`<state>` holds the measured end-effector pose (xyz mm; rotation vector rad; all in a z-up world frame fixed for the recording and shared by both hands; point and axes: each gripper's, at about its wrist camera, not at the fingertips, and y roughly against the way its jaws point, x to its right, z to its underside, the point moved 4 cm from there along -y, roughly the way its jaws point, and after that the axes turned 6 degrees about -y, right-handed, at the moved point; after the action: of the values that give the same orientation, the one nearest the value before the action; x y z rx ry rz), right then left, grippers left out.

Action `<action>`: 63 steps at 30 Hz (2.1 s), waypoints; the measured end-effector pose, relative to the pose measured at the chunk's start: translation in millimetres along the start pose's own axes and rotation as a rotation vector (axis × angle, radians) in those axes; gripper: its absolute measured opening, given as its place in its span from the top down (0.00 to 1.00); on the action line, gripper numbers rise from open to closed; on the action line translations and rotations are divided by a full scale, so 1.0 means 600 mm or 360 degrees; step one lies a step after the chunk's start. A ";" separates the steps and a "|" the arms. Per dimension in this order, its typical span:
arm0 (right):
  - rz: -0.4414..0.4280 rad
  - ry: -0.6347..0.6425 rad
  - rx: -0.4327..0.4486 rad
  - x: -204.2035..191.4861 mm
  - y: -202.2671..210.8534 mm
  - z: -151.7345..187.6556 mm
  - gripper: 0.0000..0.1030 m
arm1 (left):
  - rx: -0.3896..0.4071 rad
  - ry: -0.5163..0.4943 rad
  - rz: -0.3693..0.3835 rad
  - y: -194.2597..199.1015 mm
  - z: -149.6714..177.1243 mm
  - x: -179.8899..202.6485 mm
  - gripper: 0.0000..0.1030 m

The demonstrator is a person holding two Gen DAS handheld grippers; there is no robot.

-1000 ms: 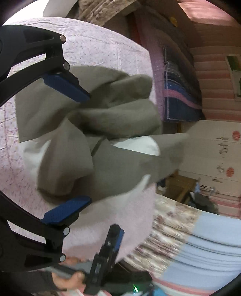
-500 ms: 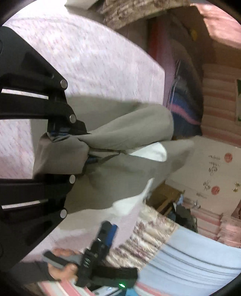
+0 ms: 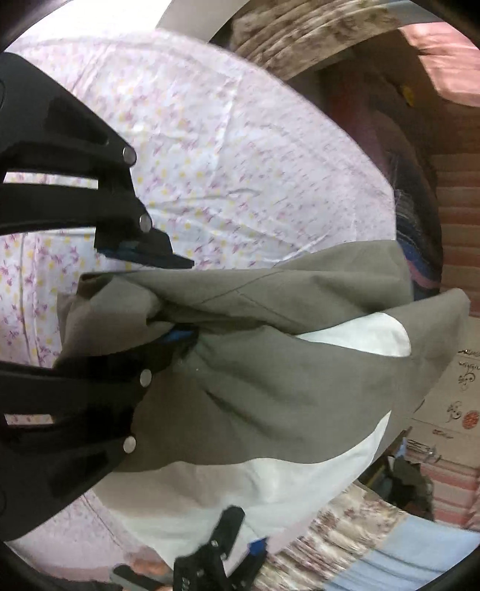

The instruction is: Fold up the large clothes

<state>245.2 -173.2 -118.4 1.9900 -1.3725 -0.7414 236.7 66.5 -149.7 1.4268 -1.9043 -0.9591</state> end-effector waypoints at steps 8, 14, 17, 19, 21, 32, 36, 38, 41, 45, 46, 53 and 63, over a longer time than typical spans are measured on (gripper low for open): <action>0.0028 0.0158 0.0282 -0.029 0.135 -0.006 0.27 | 0.0193 -0.0063 -0.0072 0.108 -0.016 -0.018 0.24; -0.0068 0.0131 0.0213 -0.049 0.143 0.021 0.55 | 0.0201 -0.0177 0.0063 0.135 -0.026 0.015 0.47; -0.0079 0.0154 0.0147 -0.047 0.124 0.041 0.61 | 0.0145 -0.0266 0.0071 0.116 -0.022 0.030 0.66; -0.0096 0.0134 0.0131 -0.051 0.112 0.044 0.62 | 0.0086 -0.0281 0.0044 0.087 -0.016 0.032 0.70; -0.0137 0.0101 0.0115 -0.046 0.107 0.050 0.62 | 0.0019 -0.0235 0.0069 0.059 -0.009 0.022 0.74; -0.0219 0.0013 0.0093 -0.035 0.092 0.045 0.60 | -0.0006 -0.0121 0.0050 0.021 0.002 0.015 0.52; -0.0243 -0.0126 0.0221 -0.008 0.133 0.023 0.32 | 0.0100 0.0031 -0.0018 0.062 0.001 -0.012 0.03; -0.0184 -0.0137 0.0294 0.002 0.150 0.015 0.21 | 0.0125 0.0075 0.0029 0.077 0.001 -0.013 0.03; -0.0102 -0.0187 0.0345 0.022 0.157 0.002 0.09 | 0.0152 0.0055 -0.0004 0.095 0.001 -0.003 0.03; -0.0033 -0.0315 0.0373 0.050 0.151 -0.009 0.02 | 0.0190 -0.0020 -0.0026 0.107 0.000 0.027 0.03; -0.0019 -0.0342 0.0380 0.058 0.145 -0.013 0.02 | 0.0193 -0.0031 -0.0039 0.110 -0.002 0.034 0.03; 0.0046 -0.0345 0.0381 0.072 0.108 -0.021 0.02 | 0.0231 -0.0031 -0.0139 0.110 -0.008 0.037 0.03; 0.0020 -0.0320 0.0412 0.064 0.112 -0.032 0.02 | 0.0222 0.0099 0.0047 0.092 -0.005 0.010 0.03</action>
<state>230.6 -225.2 -59.9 2.1477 -1.6699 -0.8103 206.8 69.6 -102.9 1.4853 -1.9734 -0.7725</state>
